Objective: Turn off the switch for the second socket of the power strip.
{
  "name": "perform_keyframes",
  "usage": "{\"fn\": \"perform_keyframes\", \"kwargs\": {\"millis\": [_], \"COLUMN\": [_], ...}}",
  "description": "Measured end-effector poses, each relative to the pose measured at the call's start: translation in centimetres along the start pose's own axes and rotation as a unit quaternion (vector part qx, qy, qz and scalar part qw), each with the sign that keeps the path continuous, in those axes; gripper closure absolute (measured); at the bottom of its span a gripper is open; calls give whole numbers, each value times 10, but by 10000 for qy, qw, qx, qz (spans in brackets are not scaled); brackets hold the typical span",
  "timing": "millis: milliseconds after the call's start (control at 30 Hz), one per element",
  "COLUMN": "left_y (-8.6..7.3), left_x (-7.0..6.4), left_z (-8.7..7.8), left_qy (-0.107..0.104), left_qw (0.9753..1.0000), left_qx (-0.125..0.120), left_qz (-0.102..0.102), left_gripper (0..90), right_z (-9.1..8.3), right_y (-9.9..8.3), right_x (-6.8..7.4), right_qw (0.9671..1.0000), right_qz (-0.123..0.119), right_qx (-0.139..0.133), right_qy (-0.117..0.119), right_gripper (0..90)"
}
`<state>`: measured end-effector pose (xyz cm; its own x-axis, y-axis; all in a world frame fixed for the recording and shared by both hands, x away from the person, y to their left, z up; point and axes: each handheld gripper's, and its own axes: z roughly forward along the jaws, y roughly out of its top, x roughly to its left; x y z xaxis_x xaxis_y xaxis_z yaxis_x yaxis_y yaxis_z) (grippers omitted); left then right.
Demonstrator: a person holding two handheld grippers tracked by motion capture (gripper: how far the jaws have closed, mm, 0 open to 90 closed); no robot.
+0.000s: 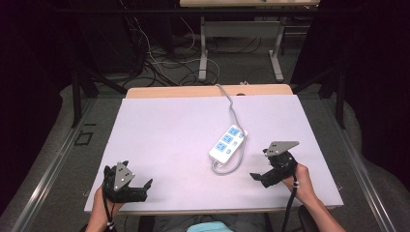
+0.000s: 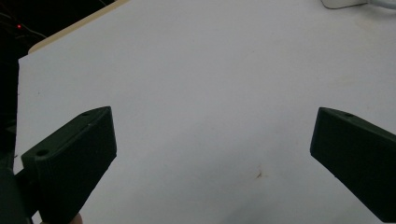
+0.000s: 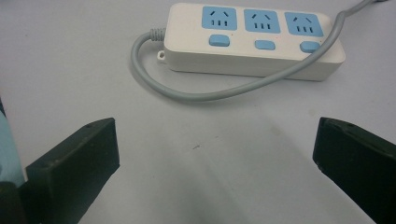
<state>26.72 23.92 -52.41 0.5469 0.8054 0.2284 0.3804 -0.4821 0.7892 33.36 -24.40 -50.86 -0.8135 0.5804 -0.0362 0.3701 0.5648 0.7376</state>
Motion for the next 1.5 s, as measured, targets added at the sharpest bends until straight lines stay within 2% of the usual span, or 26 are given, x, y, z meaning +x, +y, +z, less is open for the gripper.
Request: {"fn": "perform_keyframes", "kwargs": {"millis": [267,333,700,800,1033,1067,1267,1500], "left_y": [0,0,0,0,0,0,0,0], "left_x": [0,0,0,0,0,0,0,0], "left_z": [0,0,-2,-1,-1,-1,-1,-1], "left_qy": [13,16,21,7,12,13,38,46], "left_qw": [10000,10000,10000,10000,10000,10000,10000,10000], "left_qx": [8,9,37,43,44,43,18,14], "left_qz": [5,6,-3,4,11,14,22,34], "left_gripper": [3,3,3,3,3,3,3,3], "right_z": [4,5,18,19,25,25,31,36], "right_y": [8,10,21,23,30,31,40,45], "right_x": [-6,-8,-13,-14,-15,-15,-18,-21], "right_qw": [9999,10000,10000,9998,9998,9997,9997,9995], "right_qz": [95,64,13,-19,-49,-24,-107,-58], "right_qx": [-59,-71,-6,105,70,150,101,149], "right_qy": [86,25,91,147,181,187,194,281], "right_gripper": [5,5,5,4,4,4,5,6]}}
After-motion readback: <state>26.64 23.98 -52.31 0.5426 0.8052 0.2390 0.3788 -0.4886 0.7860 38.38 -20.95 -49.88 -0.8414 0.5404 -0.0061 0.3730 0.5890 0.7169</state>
